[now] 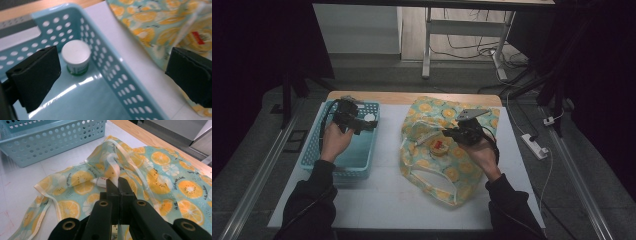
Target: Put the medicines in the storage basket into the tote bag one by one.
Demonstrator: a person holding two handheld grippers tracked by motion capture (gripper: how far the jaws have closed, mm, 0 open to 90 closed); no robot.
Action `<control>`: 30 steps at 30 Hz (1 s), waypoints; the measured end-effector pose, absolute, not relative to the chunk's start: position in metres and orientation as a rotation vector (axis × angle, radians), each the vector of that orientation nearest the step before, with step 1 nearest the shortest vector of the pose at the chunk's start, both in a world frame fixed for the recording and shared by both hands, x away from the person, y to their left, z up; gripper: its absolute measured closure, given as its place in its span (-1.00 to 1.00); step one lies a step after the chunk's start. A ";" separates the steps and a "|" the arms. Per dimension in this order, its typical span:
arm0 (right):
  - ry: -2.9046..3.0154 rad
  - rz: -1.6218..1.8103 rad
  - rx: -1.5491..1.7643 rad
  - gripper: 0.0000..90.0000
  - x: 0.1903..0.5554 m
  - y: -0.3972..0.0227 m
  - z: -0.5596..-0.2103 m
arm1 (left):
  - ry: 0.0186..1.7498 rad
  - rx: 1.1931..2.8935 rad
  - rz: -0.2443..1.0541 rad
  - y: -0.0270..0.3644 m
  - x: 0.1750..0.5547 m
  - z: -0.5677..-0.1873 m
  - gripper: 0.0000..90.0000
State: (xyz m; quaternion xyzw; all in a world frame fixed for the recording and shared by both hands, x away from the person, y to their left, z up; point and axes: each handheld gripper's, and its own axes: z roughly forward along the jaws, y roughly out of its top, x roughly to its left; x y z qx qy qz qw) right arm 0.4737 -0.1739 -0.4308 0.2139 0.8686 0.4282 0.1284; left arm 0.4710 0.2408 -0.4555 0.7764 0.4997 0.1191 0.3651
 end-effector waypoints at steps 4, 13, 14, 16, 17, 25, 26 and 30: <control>2.525 1.246 0.621 0.98 0.474 -0.174 -0.431 | 1.327 2.003 0.318 0.247 0.480 -0.460 -1.00; 2.528 1.245 0.620 0.98 0.473 -0.174 -0.431 | 1.401 2.029 0.324 0.255 0.500 -0.472 -1.00; 2.528 1.244 0.619 0.98 0.473 -0.174 -0.430 | 1.408 2.041 0.323 0.255 0.502 -0.474 -1.00; 2.528 1.244 0.619 0.98 0.473 -0.174 -0.430 | 1.418 2.062 0.322 0.254 0.506 -0.478 -1.00; 2.527 1.245 0.619 0.98 0.473 -0.174 -0.430 | 1.420 2.068 0.322 0.253 0.508 -0.480 -1.00; 2.527 1.247 0.622 0.98 0.473 -0.175 -0.430 | 1.415 2.098 0.332 0.250 0.516 -0.485 -0.94; 2.527 1.246 0.621 0.98 0.473 -0.175 -0.430 | 1.418 2.104 0.340 0.249 0.517 -0.485 -0.91; 2.528 1.243 0.619 0.98 0.473 -0.175 -0.430 | 1.409 2.150 0.370 0.244 0.519 -0.488 -0.71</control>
